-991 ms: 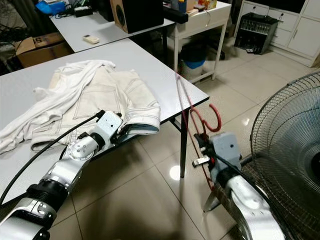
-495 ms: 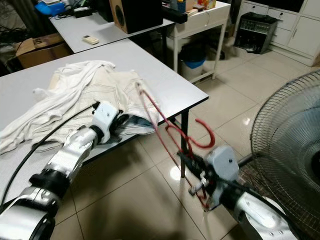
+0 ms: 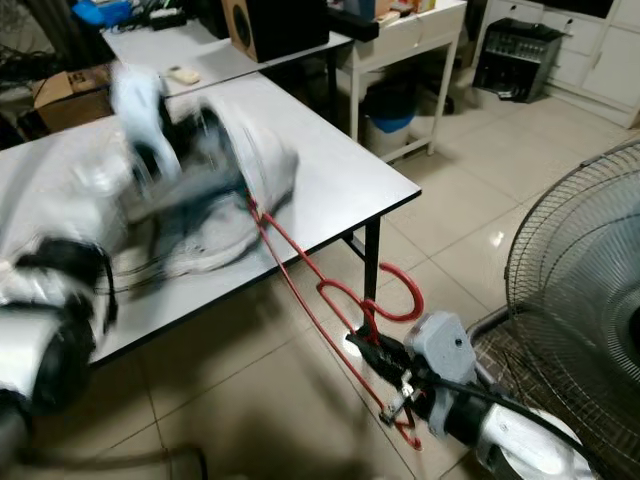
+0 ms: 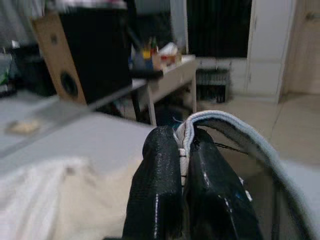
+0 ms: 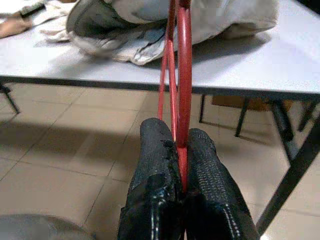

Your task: Hang hanger

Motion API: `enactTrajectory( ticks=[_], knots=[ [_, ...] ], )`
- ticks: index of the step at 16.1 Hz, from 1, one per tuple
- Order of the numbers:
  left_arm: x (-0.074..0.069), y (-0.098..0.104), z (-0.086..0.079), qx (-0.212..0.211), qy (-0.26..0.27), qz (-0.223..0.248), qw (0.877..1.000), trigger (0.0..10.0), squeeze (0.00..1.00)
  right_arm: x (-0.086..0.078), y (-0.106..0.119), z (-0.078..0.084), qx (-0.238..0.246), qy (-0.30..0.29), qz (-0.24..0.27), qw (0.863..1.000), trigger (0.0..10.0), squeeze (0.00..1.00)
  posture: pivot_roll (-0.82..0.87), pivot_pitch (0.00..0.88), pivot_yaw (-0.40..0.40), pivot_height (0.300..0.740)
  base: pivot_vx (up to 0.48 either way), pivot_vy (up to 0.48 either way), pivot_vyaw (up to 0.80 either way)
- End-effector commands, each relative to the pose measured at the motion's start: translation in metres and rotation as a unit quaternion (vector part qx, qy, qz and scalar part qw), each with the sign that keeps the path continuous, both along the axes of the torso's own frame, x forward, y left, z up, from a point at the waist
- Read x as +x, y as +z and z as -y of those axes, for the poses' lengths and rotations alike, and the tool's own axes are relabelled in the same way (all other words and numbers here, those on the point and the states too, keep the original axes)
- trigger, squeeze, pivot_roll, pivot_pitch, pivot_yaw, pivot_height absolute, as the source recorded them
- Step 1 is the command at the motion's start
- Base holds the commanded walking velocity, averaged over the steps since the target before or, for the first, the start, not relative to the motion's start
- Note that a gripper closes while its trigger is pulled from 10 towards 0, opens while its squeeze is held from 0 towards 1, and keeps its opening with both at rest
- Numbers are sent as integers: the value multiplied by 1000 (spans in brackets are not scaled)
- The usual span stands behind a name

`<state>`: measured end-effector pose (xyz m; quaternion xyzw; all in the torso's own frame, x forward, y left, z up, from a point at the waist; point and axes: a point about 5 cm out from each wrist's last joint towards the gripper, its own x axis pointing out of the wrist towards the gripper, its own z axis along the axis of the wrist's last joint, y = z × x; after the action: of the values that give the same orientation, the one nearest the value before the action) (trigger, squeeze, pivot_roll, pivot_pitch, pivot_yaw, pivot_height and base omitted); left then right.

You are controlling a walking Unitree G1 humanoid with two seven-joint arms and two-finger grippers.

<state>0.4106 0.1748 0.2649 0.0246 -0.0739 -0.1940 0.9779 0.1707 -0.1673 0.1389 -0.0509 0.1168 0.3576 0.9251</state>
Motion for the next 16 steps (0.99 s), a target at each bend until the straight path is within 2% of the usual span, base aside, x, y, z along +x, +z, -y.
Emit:
enactTrajectory(
  ticks=[1,3,4,6,7,9,12,15,16],
  knots=[
    [-1,43,-9,-18,4,62,998,0,0,4,-1,1,-8,-15,5,1000,10000,0,-150,0,148,740,0,0,0],
    [-10,111,-30,-65,37,161,984,0,0,13,3,7,-8,-54,28,998,10000,0,-145,0,157,740,0,0,0],
    [-13,121,-32,-70,35,174,982,0,0,16,6,9,-1,-67,37,997,10000,0,-144,0,158,740,0,0,0],
    [-7,90,-17,-18,10,129,991,0,0,17,8,4,11,-61,42,997,10000,0,-142,0,159,740,0,0,0],
    [-5,82,-15,-13,9,118,993,0,0,17,8,3,13,-56,41,997,10000,0,-141,0,158,740,0,0,0],
    [-1,51,-3,15,-2,76,997,0,0,11,12,-4,31,-19,40,999,10000,0,-141,0,151,740,0,0,0],
    [0,43,8,27,-24,66,997,0,0,7,11,-7,28,10,19,999,10000,0,-142,0,150,740,0,0,0],
    [-8,36,36,92,-102,69,988,0,0,28,1,-4,-4,-25,1,1000,10000,0,-140,0,146,740,0,0,0],
    [-9,36,35,100,-100,70,987,0,0,34,1,-3,-13,-39,5,999,10000,0,-137,0,144,740,0,0,0]
  ],
)
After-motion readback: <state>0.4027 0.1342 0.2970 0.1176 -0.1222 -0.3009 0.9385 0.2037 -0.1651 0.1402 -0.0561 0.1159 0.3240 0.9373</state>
